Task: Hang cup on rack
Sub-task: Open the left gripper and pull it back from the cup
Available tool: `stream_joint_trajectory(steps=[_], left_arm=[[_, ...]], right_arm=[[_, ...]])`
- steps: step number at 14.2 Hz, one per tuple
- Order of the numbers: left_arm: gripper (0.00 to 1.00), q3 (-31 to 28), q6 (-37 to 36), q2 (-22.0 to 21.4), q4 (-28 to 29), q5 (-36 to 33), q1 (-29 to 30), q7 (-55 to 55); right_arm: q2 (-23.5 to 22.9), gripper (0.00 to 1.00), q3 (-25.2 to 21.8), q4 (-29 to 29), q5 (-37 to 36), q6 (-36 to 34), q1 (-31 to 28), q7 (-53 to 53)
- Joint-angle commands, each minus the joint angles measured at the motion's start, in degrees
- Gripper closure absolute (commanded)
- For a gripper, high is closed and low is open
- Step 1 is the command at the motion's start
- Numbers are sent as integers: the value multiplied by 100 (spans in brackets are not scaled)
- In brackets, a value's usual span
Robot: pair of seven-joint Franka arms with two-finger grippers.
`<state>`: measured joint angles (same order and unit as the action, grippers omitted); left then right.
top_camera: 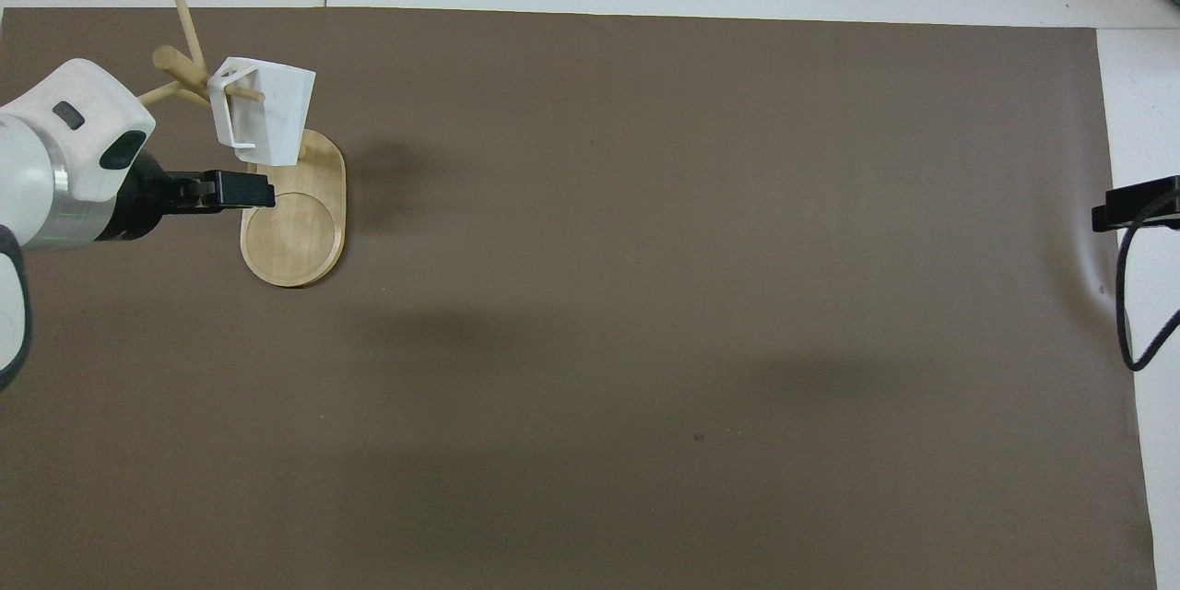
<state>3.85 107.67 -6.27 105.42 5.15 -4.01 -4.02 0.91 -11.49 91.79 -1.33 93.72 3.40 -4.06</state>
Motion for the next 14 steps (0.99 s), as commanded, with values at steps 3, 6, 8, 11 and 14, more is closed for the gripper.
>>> stream_joint_trajectory(steps=[3,6,8,11,14], left_arm=[[0,37,-1403,178,-1302,-741,5,68],[0,55,-2152,389,-1901,-779,-13,112],[0,72,-2521,547,-2313,-770,-21,269],[0,72,-2742,434,-2273,-744,-48,331],[0,64,-2707,135,-1746,-735,-65,340]], right_arm=[[146,0,24,155,1,-29,-23,-130],[146,0,24,155,-7,-29,-23,-130],[146,0,24,155,-7,-29,-23,-130],[146,0,24,155,-7,-29,-23,-130],[155,0,24,155,1,-29,-23,-130]])
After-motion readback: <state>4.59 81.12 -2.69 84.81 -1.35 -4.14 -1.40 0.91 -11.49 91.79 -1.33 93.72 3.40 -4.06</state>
